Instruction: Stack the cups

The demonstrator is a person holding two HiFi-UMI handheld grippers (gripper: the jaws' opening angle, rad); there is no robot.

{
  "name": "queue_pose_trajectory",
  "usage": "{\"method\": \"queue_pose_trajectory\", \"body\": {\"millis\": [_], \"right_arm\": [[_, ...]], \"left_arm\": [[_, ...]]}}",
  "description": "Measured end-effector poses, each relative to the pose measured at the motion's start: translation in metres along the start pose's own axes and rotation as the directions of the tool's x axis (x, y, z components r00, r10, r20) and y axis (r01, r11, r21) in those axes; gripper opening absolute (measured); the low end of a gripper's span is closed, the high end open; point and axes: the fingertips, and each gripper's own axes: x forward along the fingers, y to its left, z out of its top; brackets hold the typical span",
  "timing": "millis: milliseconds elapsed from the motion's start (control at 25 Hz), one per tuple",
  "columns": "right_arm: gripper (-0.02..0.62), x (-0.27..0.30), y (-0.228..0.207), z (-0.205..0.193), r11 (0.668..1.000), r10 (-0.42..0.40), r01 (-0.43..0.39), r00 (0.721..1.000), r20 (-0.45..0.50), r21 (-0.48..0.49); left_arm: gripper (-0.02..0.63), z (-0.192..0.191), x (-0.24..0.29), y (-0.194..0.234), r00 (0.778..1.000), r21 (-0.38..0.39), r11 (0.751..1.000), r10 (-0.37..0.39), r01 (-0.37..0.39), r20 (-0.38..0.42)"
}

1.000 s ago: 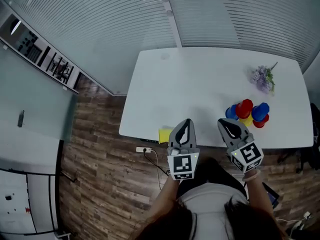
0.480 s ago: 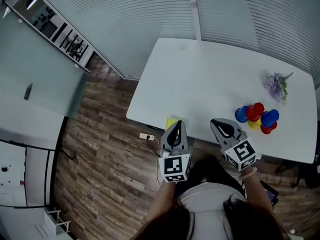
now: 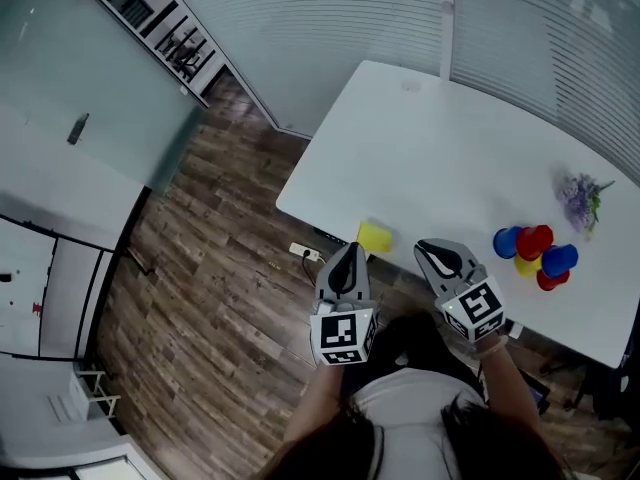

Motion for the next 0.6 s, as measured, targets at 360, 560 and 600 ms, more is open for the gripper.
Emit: {"method": "queue_pose_trajectory", "body": {"millis": [360, 560, 600], "right_arm": [[0.118, 0.035, 0.015, -0.014, 0.992, 0.114, -0.117, 0.991, -0.075, -0.036], [0.149, 0.049, 0.018, -0.026, 0.985, 0.155, -0.162, 0.981, -0.114, -0.055], [0.155, 0.051, 0.018, -0.028, 0.984, 0.163, -0.171, 0.979, -0.121, -0.058]], "left_arm": [[0.017, -0.009, -0.018, 0.025, 0.997, -0.022, 0.997, 0.076, -0.077, -0.029], [0.017, -0.013, -0.025, 0.032, 0.993, -0.033, 0.993, 0.109, -0.11, -0.036], [0.017, -0.014, -0.026, 0.033, 0.993, -0.037, 0.993, 0.115, -0.116, -0.038]]}}
